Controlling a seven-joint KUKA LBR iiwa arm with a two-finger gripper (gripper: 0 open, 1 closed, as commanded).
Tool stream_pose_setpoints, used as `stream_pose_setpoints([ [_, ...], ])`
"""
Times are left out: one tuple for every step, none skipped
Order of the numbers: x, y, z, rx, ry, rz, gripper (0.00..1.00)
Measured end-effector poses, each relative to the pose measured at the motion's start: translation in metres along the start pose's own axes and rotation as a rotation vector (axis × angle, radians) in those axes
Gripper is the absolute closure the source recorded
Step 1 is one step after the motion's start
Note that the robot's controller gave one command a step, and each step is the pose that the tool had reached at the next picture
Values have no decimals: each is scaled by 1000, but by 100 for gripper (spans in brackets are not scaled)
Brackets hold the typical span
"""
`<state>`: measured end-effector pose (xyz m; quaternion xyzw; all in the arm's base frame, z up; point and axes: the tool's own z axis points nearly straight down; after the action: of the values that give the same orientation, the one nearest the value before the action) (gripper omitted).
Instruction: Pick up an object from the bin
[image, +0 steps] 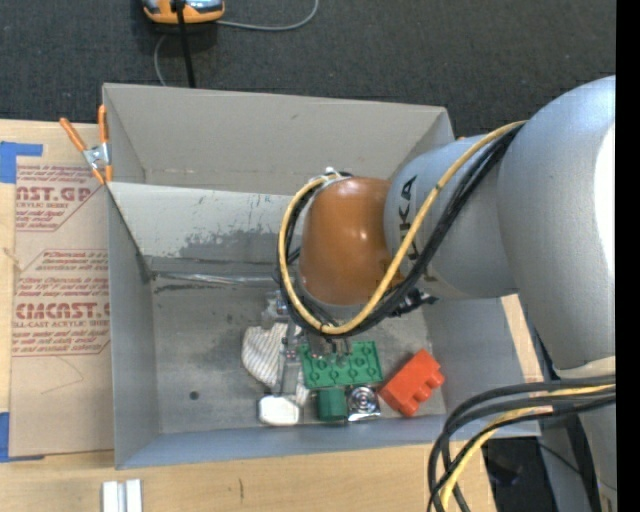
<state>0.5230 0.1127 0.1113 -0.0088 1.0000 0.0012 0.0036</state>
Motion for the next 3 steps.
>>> stream_pose_setpoints([
  [8,1,27,-12,-1,-153,100],
  [8,1,27,-12,-1,-154,100],
  [15,-1,-9,-10,9,-164,100],
])
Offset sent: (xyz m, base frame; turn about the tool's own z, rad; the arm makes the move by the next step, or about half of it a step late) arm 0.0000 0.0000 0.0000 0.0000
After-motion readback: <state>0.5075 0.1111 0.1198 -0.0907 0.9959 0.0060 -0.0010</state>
